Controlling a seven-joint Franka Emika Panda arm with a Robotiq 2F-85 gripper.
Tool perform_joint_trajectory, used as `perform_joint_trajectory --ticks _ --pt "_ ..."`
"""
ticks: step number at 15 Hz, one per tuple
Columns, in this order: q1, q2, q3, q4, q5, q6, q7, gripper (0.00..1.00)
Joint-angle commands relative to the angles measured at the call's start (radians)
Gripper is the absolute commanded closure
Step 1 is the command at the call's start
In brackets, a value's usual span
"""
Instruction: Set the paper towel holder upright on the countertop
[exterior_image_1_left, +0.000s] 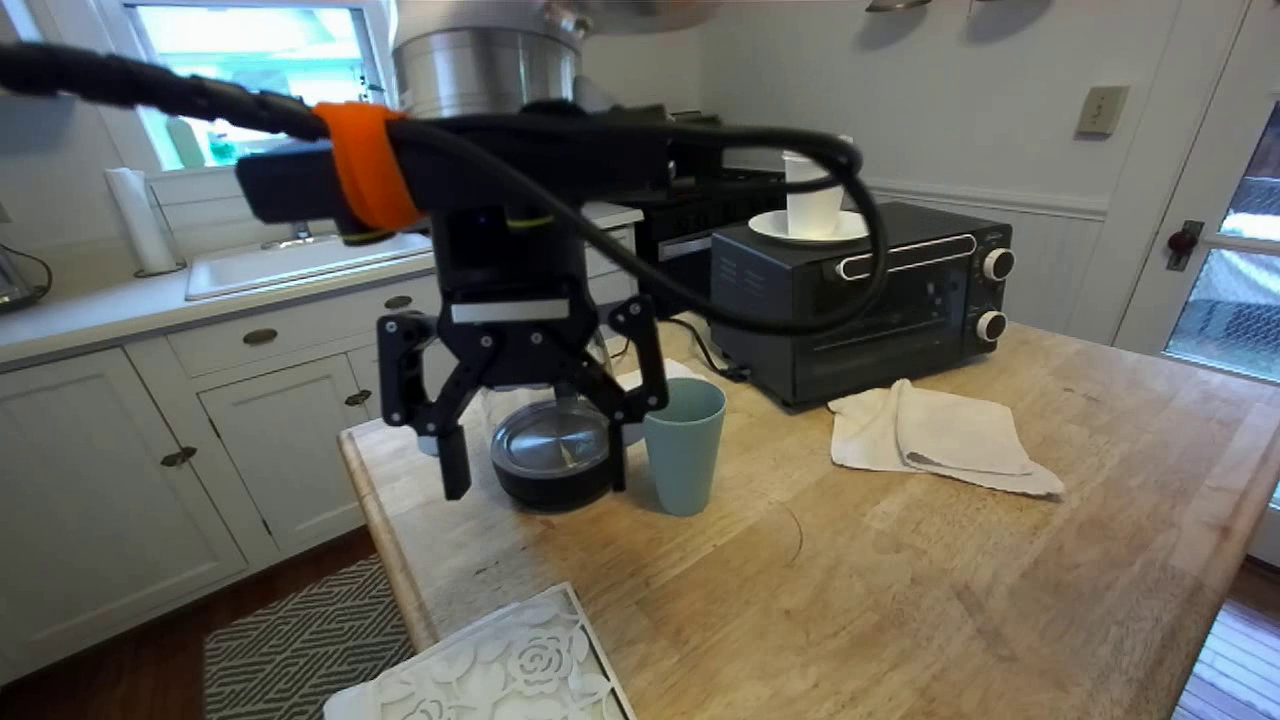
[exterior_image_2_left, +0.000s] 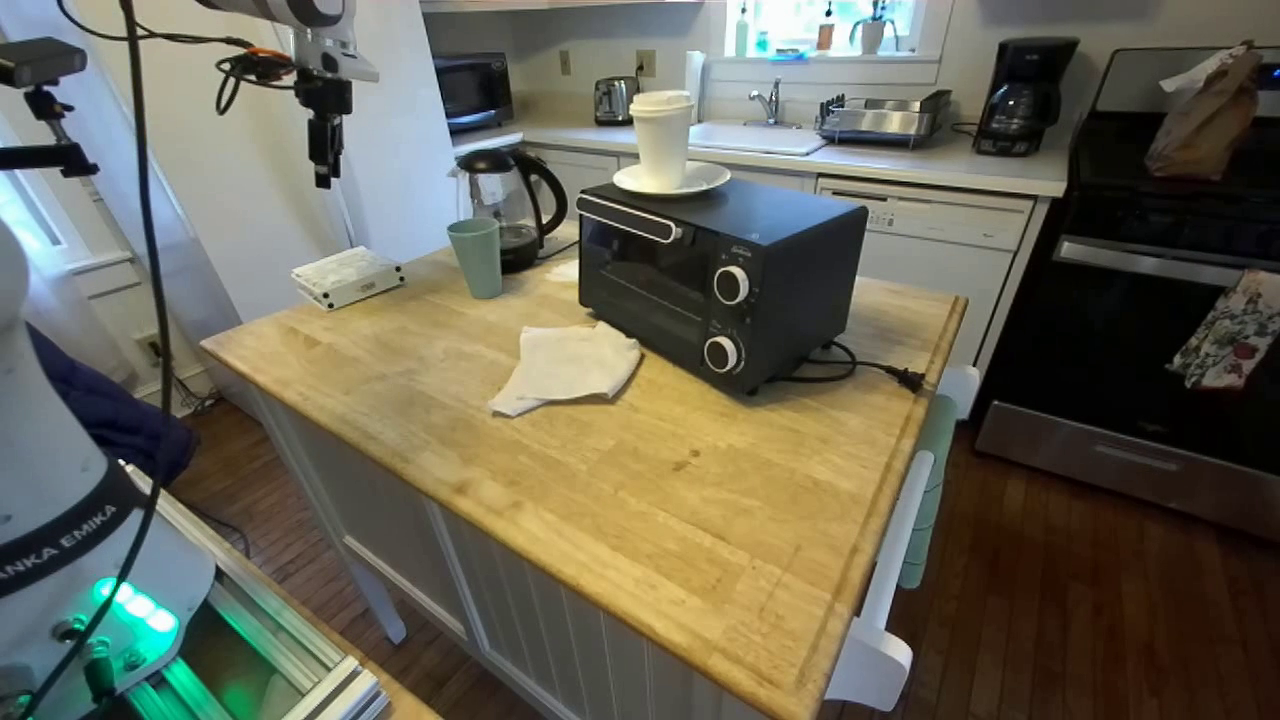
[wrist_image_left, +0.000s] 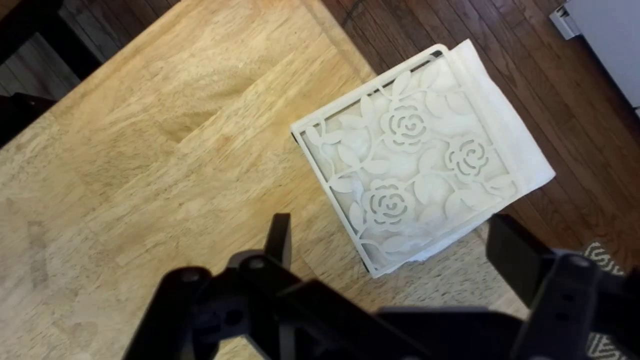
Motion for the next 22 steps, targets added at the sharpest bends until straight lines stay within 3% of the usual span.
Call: perform_joint_trajectory --ticks 1,8,13,22 --pt "0.05 0.194 -0.029 0.233 -0.031 -0.072 -0.042 0.0" --pt "0.19 0.452 -0.08 0.54 -0.097 -0.303 -0.012 0.0" --pt "0.221 0.6 -0.081 0.737 -0.14 -0.365 -0.078 0.0" --pt "0.253 0.721 -0.078 0.892 -0.117 -0.42 -0.262 0.0"
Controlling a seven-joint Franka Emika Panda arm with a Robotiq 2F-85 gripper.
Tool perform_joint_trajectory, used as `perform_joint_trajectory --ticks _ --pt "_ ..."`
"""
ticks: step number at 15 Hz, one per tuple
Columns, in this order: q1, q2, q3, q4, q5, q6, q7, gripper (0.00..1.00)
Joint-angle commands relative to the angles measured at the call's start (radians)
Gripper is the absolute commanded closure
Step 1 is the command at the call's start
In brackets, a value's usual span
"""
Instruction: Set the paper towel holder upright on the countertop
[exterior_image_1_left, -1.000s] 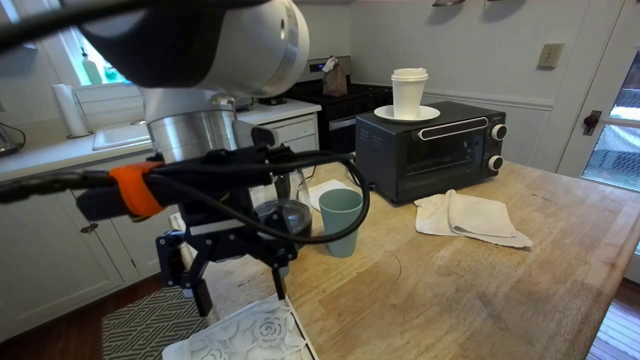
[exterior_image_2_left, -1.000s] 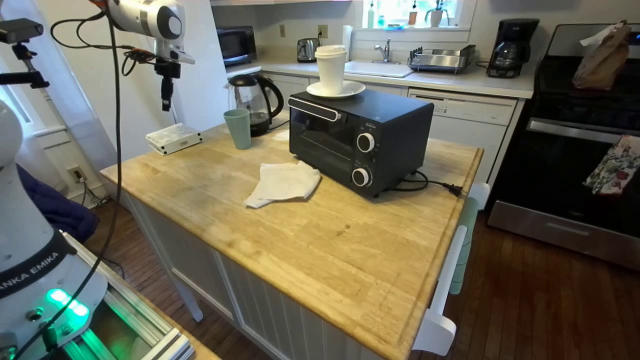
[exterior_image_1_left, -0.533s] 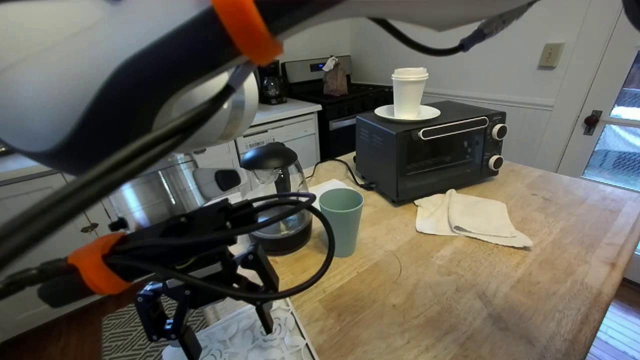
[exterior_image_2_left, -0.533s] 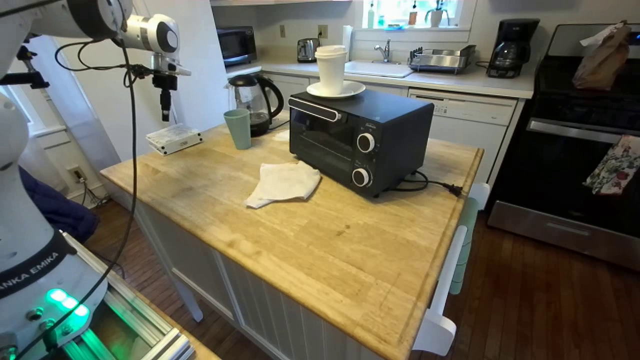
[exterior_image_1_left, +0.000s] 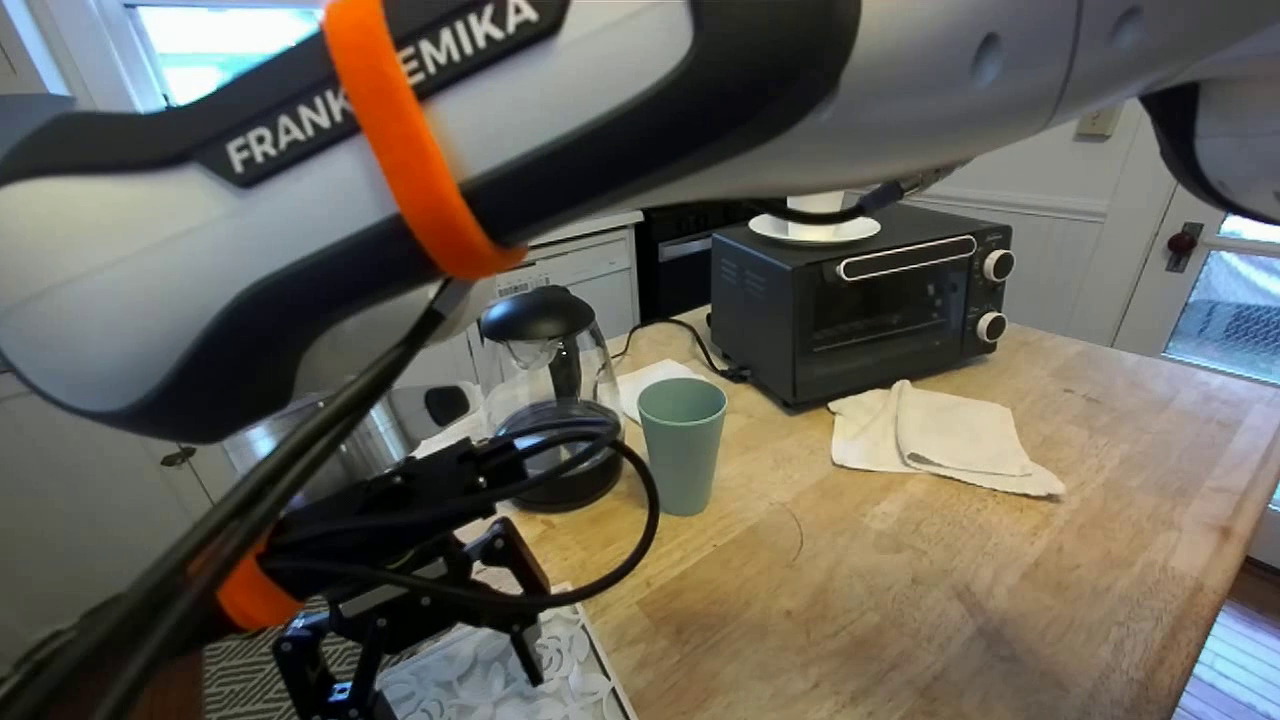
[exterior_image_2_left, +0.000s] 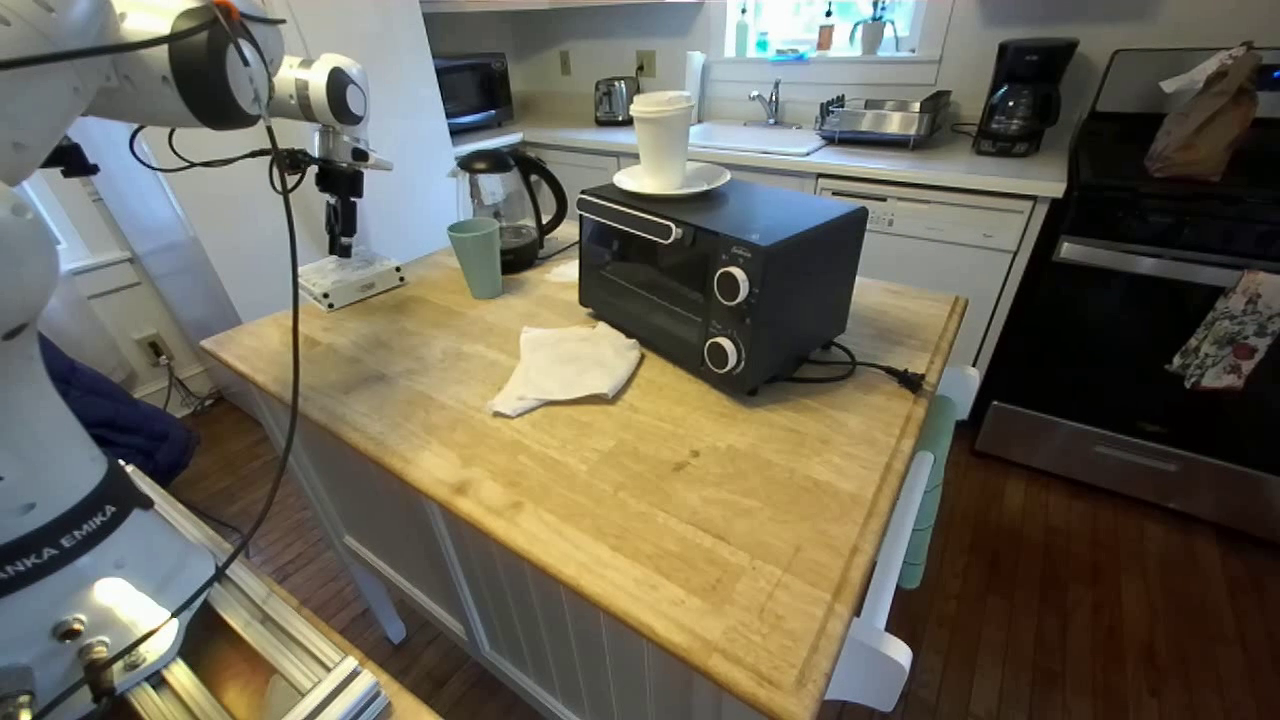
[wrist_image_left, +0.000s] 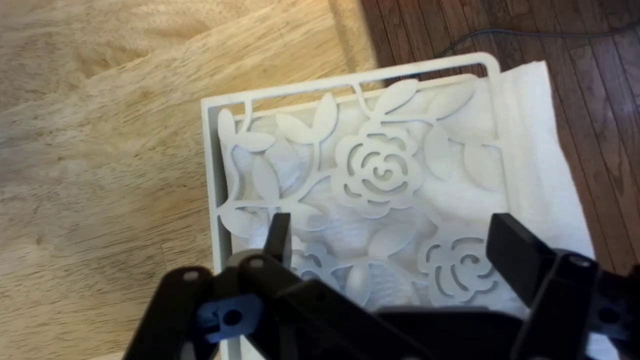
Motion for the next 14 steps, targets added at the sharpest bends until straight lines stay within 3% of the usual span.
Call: perform_joint_trajectory --ticks 1,10,14 --pt "0.036 0.064 0.002 0.124 0.012 -0.045 -0.082 0.0" --pt "0.11 0.136 -0.077 0.242 -0.023 -0.14 -0.086 0.0" --pt "0.119 0.153 -0.091 0.251 -0.031 -0.125 -0.097 0.0"
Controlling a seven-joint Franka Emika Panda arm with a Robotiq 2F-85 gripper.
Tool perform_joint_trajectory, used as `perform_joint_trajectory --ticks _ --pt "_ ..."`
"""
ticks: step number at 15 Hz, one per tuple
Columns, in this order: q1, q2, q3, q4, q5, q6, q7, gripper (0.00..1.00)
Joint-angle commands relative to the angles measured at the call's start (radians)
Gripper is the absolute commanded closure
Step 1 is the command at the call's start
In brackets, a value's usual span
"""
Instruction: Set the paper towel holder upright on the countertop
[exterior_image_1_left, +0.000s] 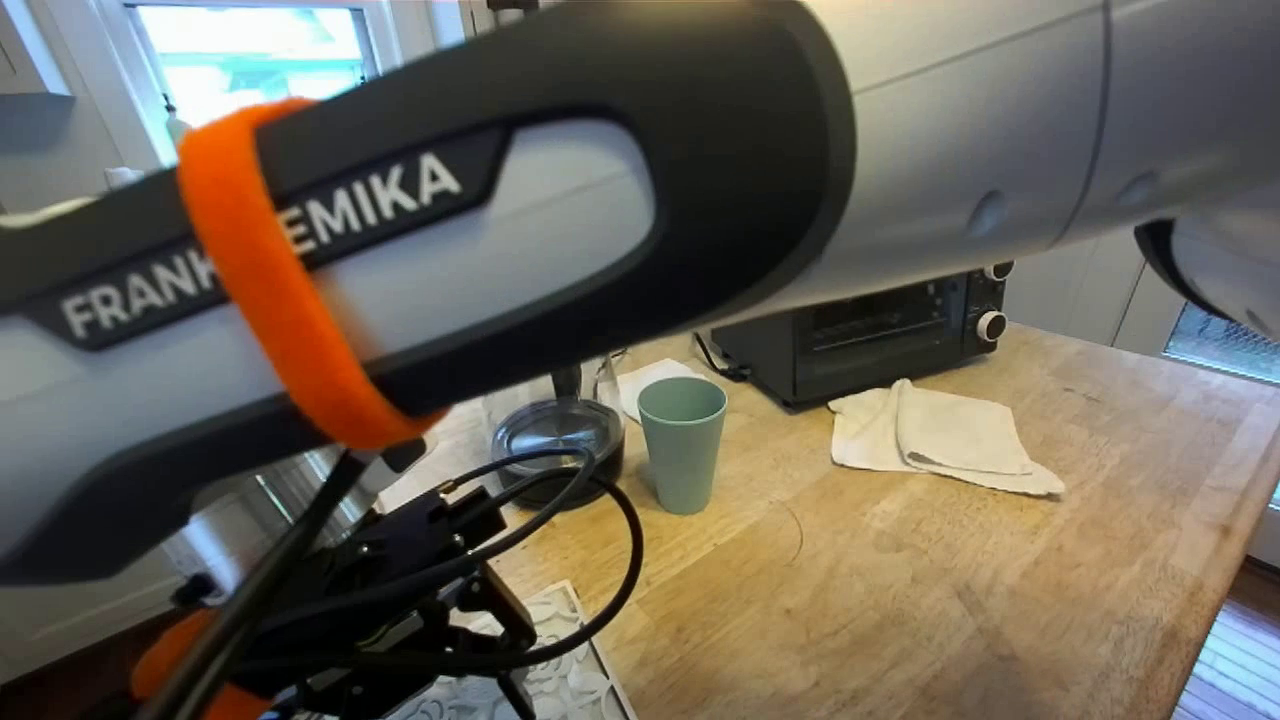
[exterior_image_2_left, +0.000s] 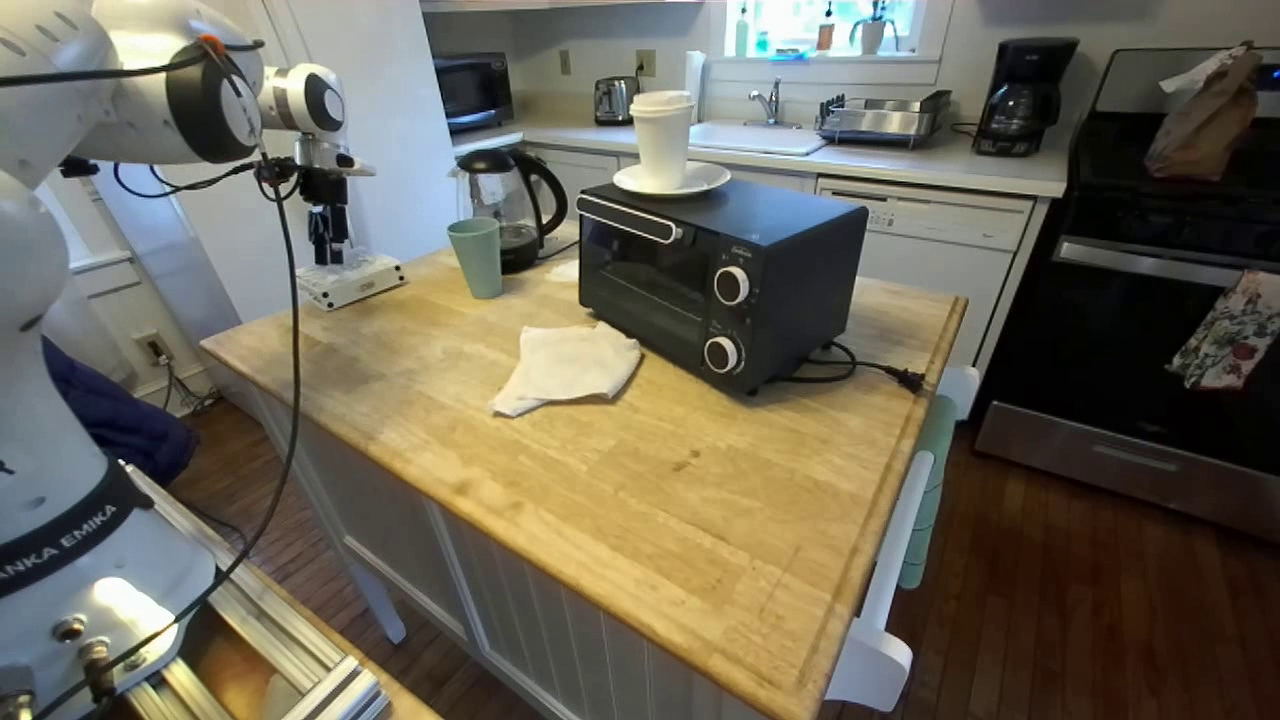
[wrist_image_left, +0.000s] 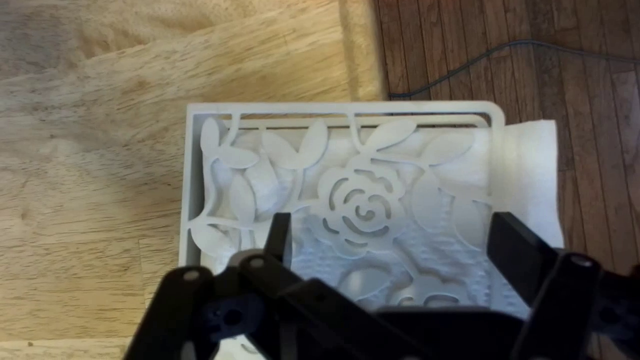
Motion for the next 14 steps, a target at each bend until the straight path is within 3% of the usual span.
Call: perform_joint_trajectory --ticks 1,14 --pt "0.016 0.04 -0.012 0.066 -0.024 -0.021 -0.019 0.0" --pt "0.019 0.04 -0.01 0.095 -0.019 -0.014 -0.032 0.0"
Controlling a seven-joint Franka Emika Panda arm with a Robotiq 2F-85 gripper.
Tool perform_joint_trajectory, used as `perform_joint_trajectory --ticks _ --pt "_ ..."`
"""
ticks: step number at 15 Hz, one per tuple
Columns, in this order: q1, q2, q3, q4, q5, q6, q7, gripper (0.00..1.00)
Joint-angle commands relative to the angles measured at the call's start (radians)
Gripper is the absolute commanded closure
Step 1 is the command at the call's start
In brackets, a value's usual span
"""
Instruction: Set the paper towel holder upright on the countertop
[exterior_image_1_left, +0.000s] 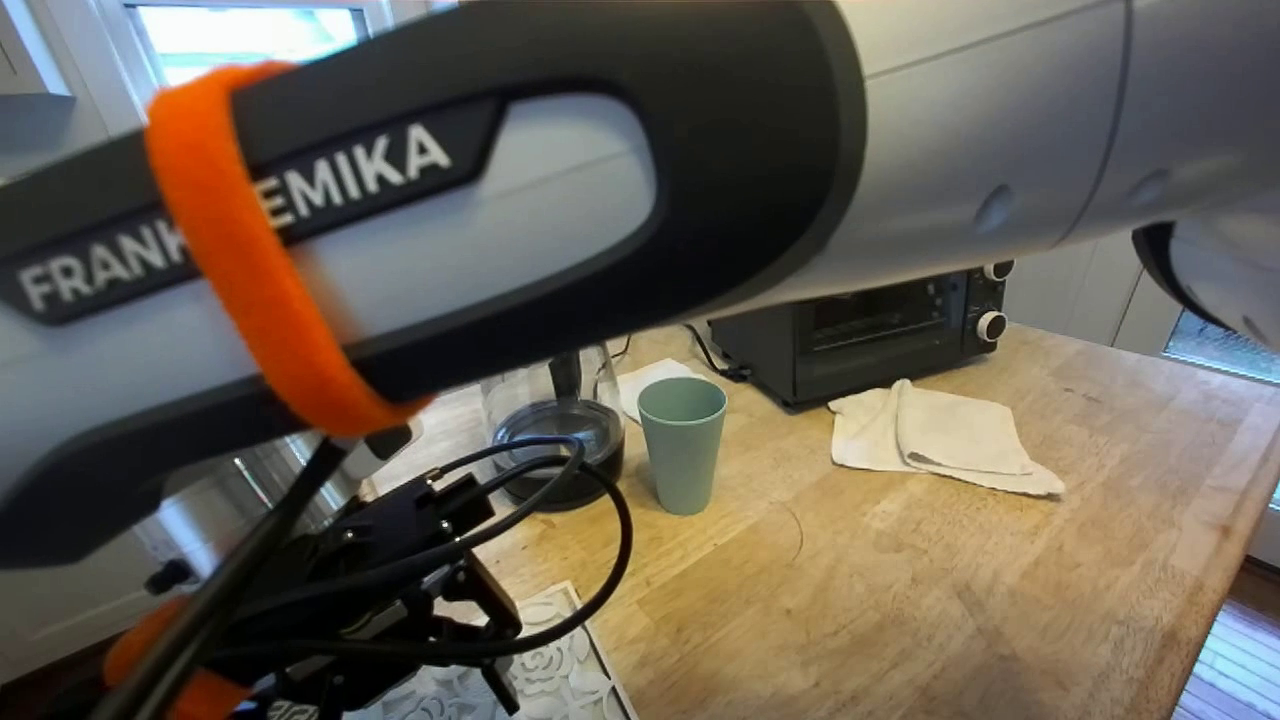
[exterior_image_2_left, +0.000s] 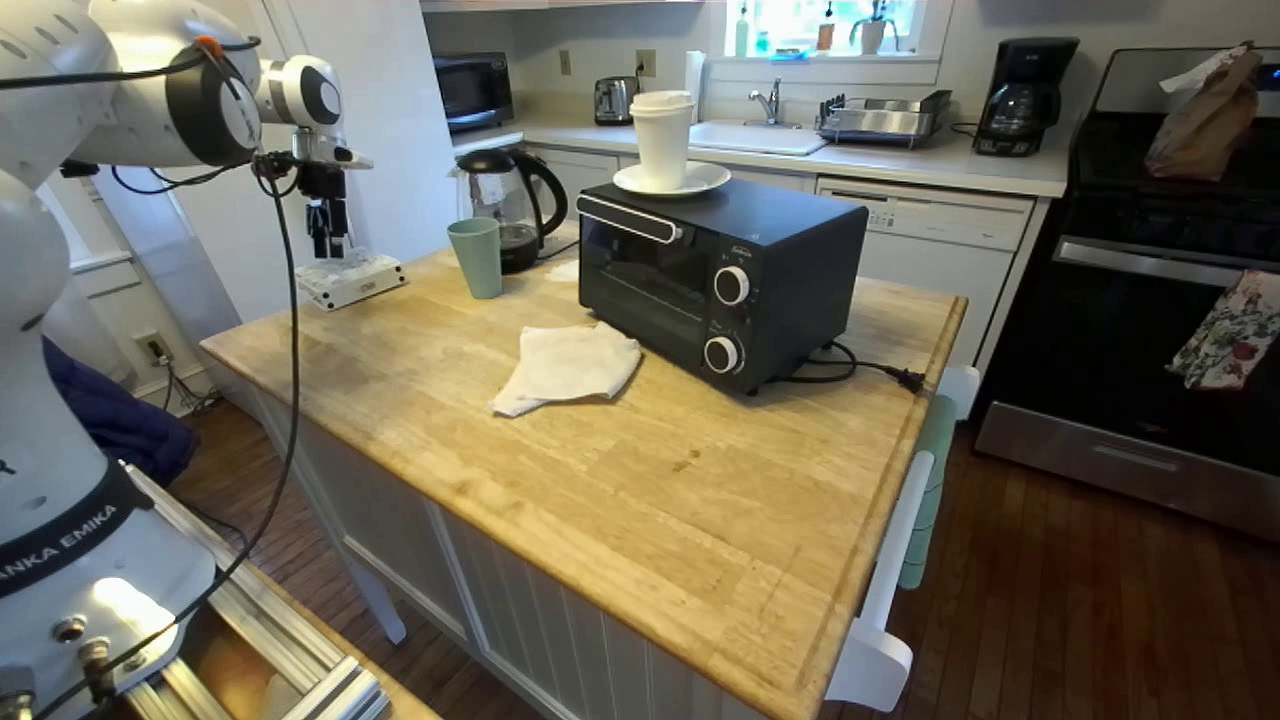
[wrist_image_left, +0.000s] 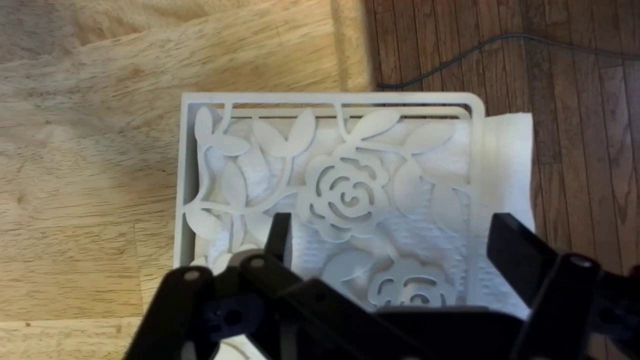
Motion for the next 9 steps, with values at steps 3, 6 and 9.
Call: perform_joint_trajectory --ticks 3,6,9 --pt "0.018 0.041 -0.006 0.054 -0.018 -0.002 -0.027 0.0" --pt "0.025 0.047 -0.008 0.055 -0.019 -0.001 -0.035 0.0" --pt "0.031 0.045 -0.018 0.052 -0.031 -0.031 -0.039 0.0"
